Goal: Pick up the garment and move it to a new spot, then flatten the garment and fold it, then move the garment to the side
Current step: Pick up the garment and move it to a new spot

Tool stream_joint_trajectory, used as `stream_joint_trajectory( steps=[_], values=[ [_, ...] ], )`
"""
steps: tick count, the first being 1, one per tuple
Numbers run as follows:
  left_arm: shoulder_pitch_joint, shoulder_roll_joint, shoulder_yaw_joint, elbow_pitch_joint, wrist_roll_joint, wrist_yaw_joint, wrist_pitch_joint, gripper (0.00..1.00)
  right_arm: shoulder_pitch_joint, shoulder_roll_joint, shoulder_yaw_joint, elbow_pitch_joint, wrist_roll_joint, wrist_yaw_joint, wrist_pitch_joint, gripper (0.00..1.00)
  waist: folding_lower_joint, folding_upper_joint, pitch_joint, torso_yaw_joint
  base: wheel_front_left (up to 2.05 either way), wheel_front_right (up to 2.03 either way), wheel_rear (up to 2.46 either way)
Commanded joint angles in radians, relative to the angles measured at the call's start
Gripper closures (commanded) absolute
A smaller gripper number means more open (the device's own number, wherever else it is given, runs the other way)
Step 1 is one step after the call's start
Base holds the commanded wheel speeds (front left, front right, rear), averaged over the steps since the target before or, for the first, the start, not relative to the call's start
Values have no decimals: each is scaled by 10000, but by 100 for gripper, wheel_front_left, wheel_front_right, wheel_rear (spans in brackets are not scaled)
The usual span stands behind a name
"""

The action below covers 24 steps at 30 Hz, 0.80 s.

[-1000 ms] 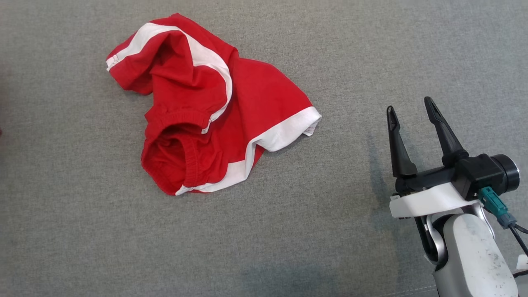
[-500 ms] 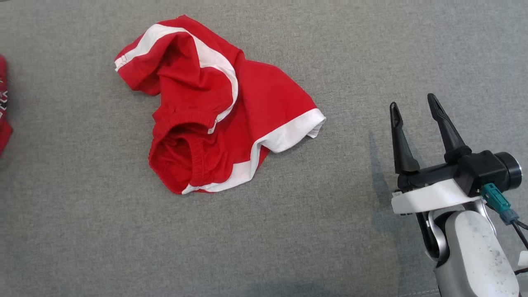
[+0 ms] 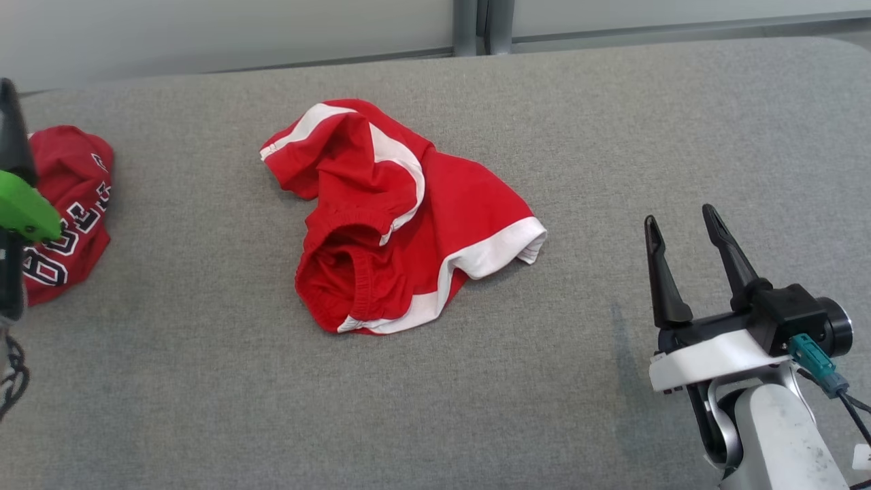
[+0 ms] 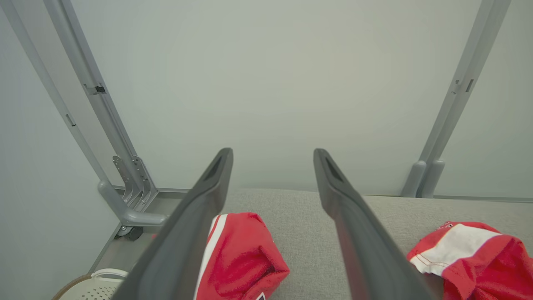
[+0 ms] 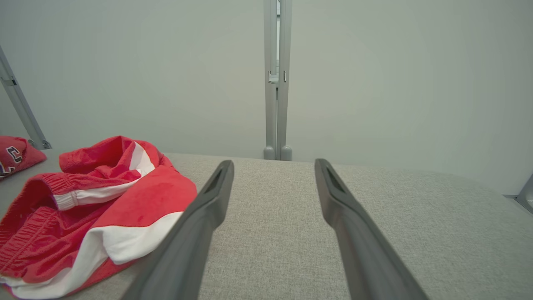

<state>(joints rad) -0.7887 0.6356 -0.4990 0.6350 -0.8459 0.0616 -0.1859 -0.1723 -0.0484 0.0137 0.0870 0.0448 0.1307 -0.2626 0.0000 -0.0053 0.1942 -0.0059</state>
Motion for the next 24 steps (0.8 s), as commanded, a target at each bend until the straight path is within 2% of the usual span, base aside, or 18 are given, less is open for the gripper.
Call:
stream_joint_trajectory(
  steps=[1, 6, 13, 18, 24],
  values=[
    [206, -153, -128, -206, 156, 77, 10, 0, 196, -38, -24, 30, 66, 1, -25, 0, 0, 53, -532, 169, 0, 0, 0],
    [842, -577, -567, -1598, 283, 359, 85, 0, 500, -35, -118, 12, 196, 1, -25, 0, 0, 53, -909, 189, 0, 0, 0],
    [2052, -1662, -1183, -2848, 165, 821, -87, 0, 787, -36, -192, -118, 232, 1, -25, 0, 0, 53, -1114, 180, 0, 0, 0],
    [2761, -2333, -1681, -2898, 243, 969, -236, 0, 880, -36, -172, -191, 243, 1, -25, 0, 0, 53, -1058, 134, 0, 0, 0],
    [3051, -2867, -2167, -2388, 515, 985, -383, 0, 839, -36, -76, -184, 231, 1, -25, 0, 0, 53, -985, 29, 0, 0, 0]
  ],
)
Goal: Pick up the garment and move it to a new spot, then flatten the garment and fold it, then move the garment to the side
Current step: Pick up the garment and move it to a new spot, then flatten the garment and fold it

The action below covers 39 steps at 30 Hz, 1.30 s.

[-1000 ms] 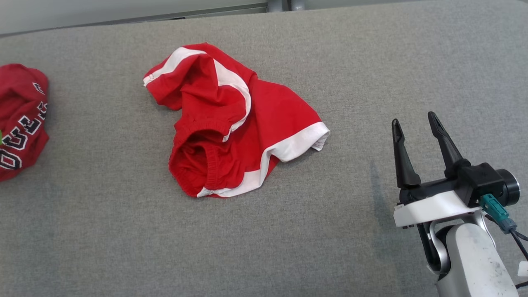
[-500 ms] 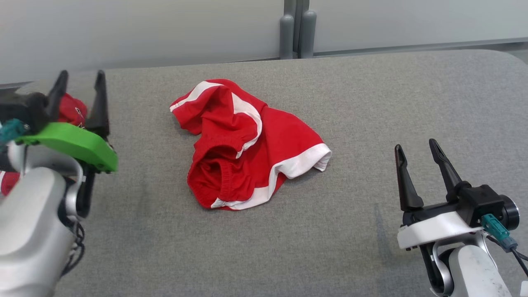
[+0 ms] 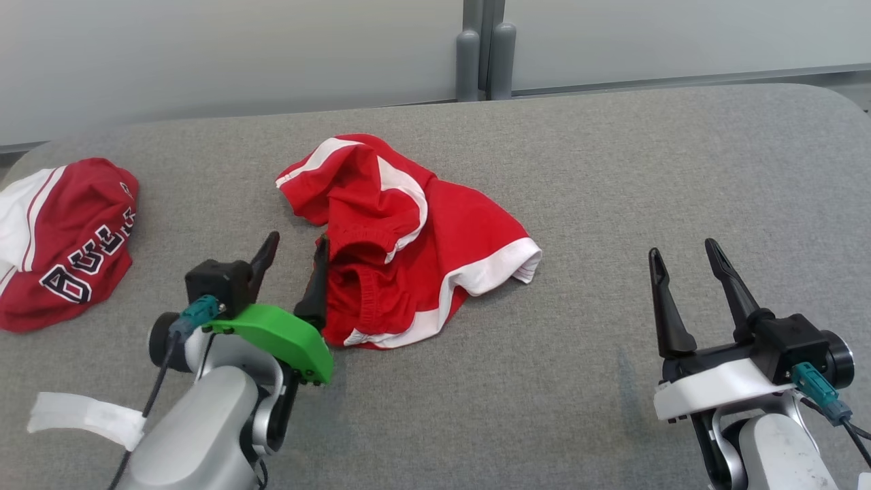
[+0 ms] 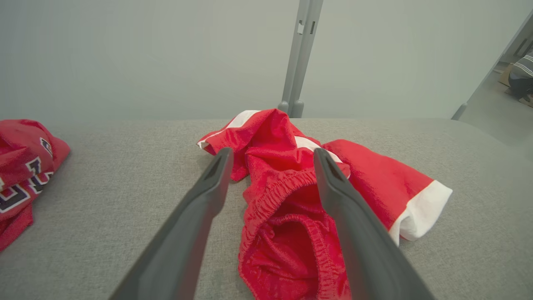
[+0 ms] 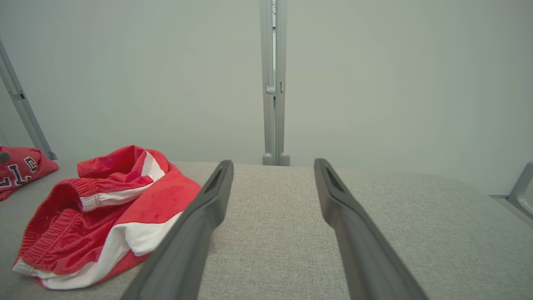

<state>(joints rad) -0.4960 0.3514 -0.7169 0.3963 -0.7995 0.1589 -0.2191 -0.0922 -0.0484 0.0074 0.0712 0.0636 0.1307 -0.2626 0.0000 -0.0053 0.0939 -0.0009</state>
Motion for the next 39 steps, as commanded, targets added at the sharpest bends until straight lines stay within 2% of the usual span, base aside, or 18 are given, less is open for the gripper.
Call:
stream_joint_trajectory(
  steps=[1, 9, 22, 23, 24, 25, 26, 27, 28, 33, 39],
  values=[
    [173, -201, -67, 131, 0, -50, -56, 0, 32, -38, -7, -18, 34, 1, -25, 0, 0, 53, 24, -38, 0, 0, 0],
    [257, -1175, -692, 1488, -55, -413, 40, 0, -10, -38, 175, 77, 44, 1, -25, 0, 0, 53, 42, -333, 0, 0, 0],
    [737, -1338, -1189, 3391, -124, -783, 259, 0, 84, -35, 254, 171, 124, 1, -25, 0, 0, 53, 20, -618, 0, 0, 0],
    [723, -1361, -1190, 3482, -144, -803, 237, 7, 81, -35, 263, 167, 123, 1, -25, 0, 0, 53, 26, -637, 0, 0, 0],
    [693, -1384, -1191, 3568, -157, -844, 204, 40, 76, -37, 268, 159, 124, 1, -25, 0, 0, 53, 31, -656, 0, 0, 0],
    [656, -1407, -1190, 3667, -165, -896, 172, 60, 74, -37, 262, 155, 119, 1, -25, 0, 0, 53, 33, -671, 0, 0, 0],
    [611, -1429, -1210, 3735, -161, -930, 165, 67, 75, -35, 253, 162, 110, 1, -25, 0, 0, 53, 32, -682, 0, 0, 0],
    [568, -1459, -1238, 3780, -154, -990, 163, 86, 83, -35, 246, 173, 100, 1, -25, 0, 0, 53, 27, -690, 0, 0, 0],
    [530, -1481, -1267, 3826, -132, -1014, 153, 100, 93, -35, 241, 183, 95, 1, -25, 0, 0, 53, 22, -698, 0, 0, 0],
    [285, -1574, -1441, 3824, 106, -1227, 6, 100, 136, -35, 209, 186, 117, 1, -25, 0, 0, 53, -17, -717, 0, 0, 0],
    [-245, -1770, -1413, 2992, 409, -1308, -306, 100, 135, -37, 128, 222, 145, 1, -25, 0, 0, 53, -92, -704, 0, 0, 0]
  ],
)
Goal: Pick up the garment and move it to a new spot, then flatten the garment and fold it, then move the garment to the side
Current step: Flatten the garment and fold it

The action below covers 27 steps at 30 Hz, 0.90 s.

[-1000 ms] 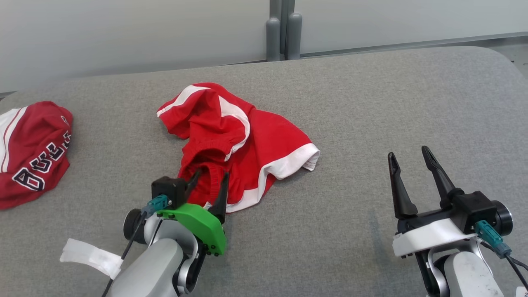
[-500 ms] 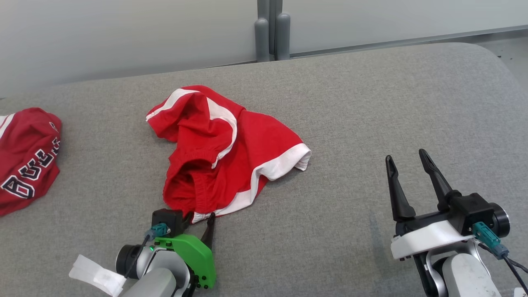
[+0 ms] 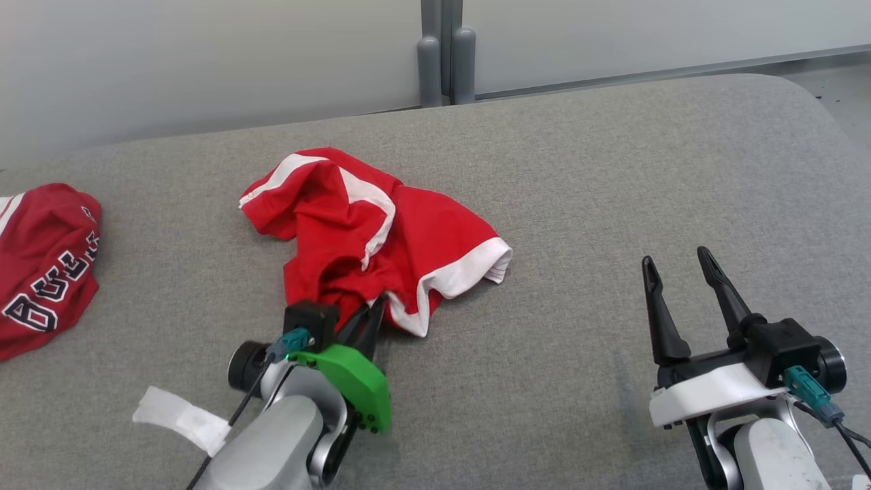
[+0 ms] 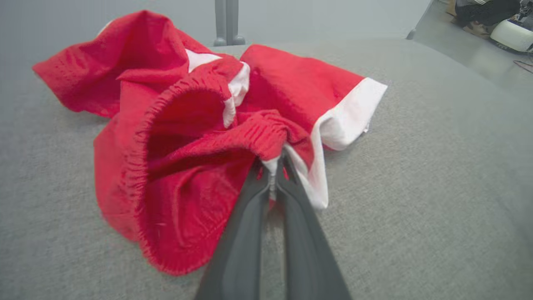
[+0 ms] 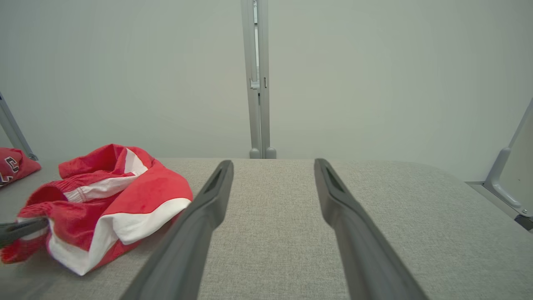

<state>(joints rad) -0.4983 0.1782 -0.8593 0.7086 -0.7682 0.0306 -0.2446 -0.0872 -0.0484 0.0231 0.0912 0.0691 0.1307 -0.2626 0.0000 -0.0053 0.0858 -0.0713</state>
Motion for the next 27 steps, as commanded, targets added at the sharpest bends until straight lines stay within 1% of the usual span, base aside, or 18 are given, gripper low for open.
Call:
stream_joint_trajectory(
  steps=[1, 7, 13, 22, 24, 27],
  values=[
    [-348, -78, 5, -341, 164, -36, -71, 100, 90, -37, -64, 34, 88, 1, -25, 0, 0, 53, -26, -2, 0, 0, 0],
    [-1312, -324, -32, -1693, 529, 16, -32, 100, 88, -37, -306, 50, 37, 1, -25, 0, 0, 53, -89, -96, 0, 0, 0],
    [-2333, -632, 94, -2503, 426, 4, 385, 100, 63, -35, -569, 50, 17, 1, -25, 0, 0, 53, -65, -330, 0, 0, 0],
    [-3614, -1031, 459, -3054, -13, -49, 564, 100, -33, -34, -898, 78, -72, 1, -25, 0, 0, 53, 47, -588, 0, 0, 0],
    [-3657, -1076, 448, -2969, -87, 17, 639, 100, -77, -34, -904, 76, -64, 1, -25, 0, 0, 53, 77, -621, 0, 0, 0],
    [-3221, -1025, 473, -2694, -322, 11, 748, 100, -117, -35, -944, 28, -31, 1, -25, 0, 0, 53, 166, -610, 0, 0, 0]
  ],
)
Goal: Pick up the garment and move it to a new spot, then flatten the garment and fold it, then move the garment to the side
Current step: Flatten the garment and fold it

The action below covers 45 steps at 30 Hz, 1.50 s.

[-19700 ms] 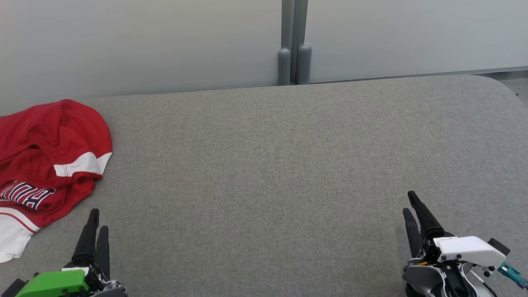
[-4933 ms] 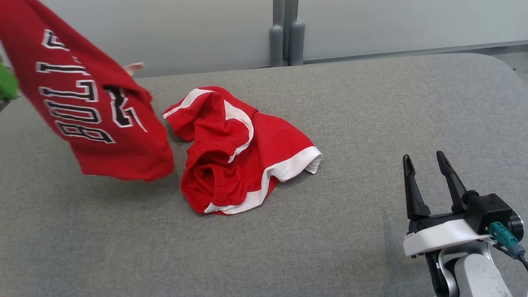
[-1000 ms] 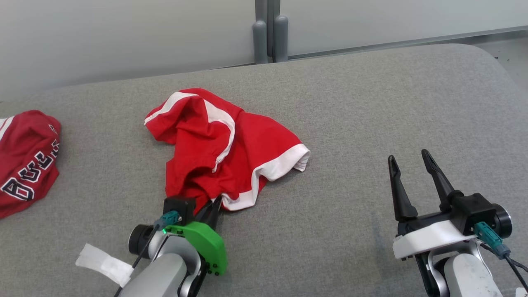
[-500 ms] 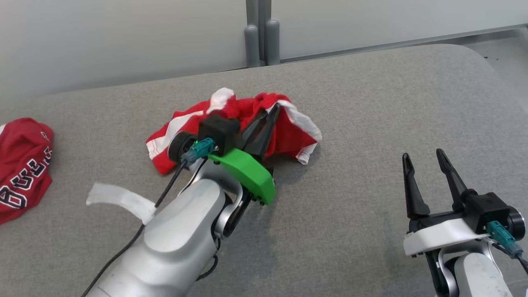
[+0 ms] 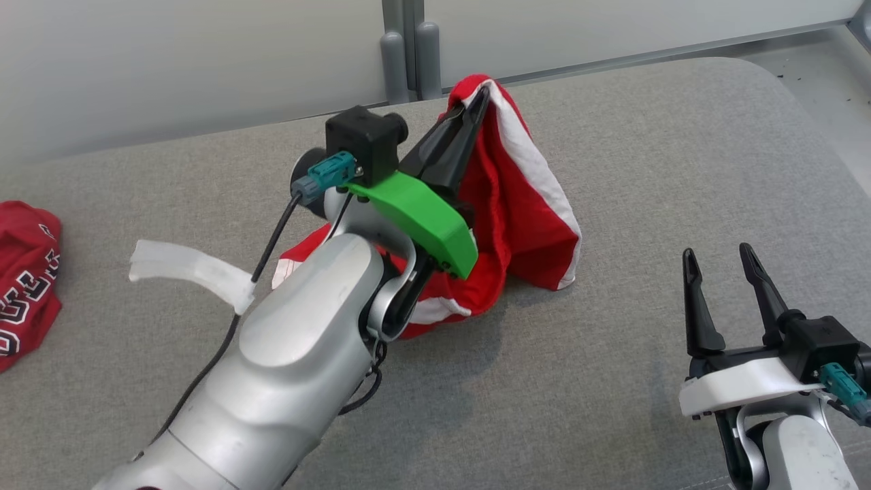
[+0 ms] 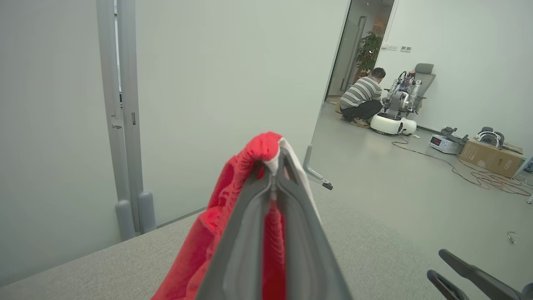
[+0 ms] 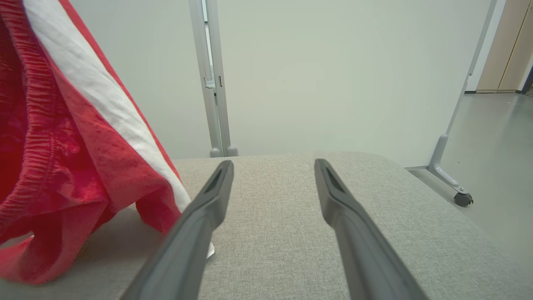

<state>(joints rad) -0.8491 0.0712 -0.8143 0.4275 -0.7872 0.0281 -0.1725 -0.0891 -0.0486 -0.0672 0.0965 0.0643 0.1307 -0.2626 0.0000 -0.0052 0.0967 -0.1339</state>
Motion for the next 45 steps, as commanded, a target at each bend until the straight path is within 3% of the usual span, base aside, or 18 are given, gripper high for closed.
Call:
stream_joint_trajectory(
  steps=[1, 10, 24, 29, 45],
  values=[
    [475, 107, 55, 244, -238, 23, 69, 100, -96, -33, -77, -39, 40, 1, -25, 0, 0, 52, 93, 44, 0, 0, 0],
    [2053, 1038, 349, 1131, -781, 146, -119, 100, -38, -32, -179, -67, 51, 1, -25, 0, 0, 52, 343, 492, 0, 0, 0],
    [3712, 2210, 922, 1029, -1573, 288, -130, 100, -151, -35, 76, 118, 129, 1, -25, 0, 0, 52, 516, 986, 0, 0, 0],
    [3707, 2200, 983, 1444, -1755, 267, -6, 100, -206, -35, 206, 216, 138, 1, -25, 0, 0, 52, 532, 898, 0, 0, 0],
    [3908, 1826, 1338, 3397, -2302, -422, -501, 99, 37, -32, 20, 457, -93, 1, -25, 0, 0, 52, 321, 640, 0, 0, 0]
  ],
)
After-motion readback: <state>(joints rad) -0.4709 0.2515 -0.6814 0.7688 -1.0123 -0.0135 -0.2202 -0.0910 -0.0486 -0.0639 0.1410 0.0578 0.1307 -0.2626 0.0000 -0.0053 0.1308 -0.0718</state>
